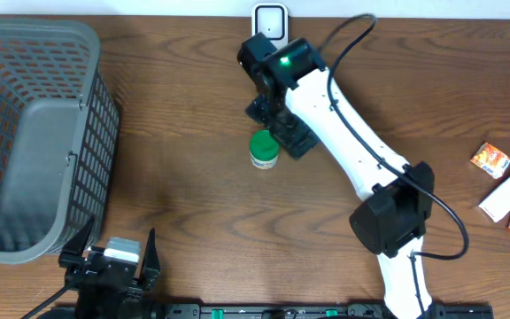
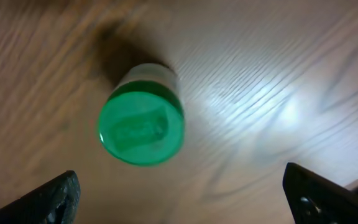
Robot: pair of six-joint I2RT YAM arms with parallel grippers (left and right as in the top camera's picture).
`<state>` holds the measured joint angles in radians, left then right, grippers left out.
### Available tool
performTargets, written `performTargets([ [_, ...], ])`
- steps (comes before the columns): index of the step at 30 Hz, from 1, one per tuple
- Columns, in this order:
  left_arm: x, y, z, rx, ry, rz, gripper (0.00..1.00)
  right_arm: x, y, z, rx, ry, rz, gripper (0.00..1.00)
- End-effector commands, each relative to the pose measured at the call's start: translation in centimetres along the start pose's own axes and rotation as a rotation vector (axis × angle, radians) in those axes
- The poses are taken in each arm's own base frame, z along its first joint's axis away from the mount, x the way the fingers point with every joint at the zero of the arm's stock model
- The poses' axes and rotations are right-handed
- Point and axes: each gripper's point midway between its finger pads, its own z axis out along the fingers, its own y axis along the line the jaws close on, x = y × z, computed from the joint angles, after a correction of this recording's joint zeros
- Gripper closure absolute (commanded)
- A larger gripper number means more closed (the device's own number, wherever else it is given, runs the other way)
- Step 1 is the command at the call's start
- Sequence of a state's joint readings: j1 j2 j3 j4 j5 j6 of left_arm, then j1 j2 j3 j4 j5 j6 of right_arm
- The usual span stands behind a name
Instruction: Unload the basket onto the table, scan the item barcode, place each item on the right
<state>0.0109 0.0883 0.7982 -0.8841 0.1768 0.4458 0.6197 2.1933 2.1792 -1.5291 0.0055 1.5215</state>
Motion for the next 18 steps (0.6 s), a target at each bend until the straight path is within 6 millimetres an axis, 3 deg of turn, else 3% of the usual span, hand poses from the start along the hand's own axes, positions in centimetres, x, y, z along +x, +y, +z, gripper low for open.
performTargets([
  [1, -0.2, 0.1, -0.2, -0.007, -0.009, 0.003, 0.13, 1.5, 0.5, 3.0, 0.029, 0.039, 0.273, 0.01],
  [6, -0.2, 0.1, -0.2, -0.007, -0.009, 0.0, 0.13, 1.3, 1.6, 5.1, -0.011, 0.021, 0.333, 0.01],
  [18, -0.2, 0.1, -0.2, -0.007, -0.009, -0.004, 0.13, 1.4, 1.7, 10.6, -0.036, 0.018, 0.365, 0.01],
])
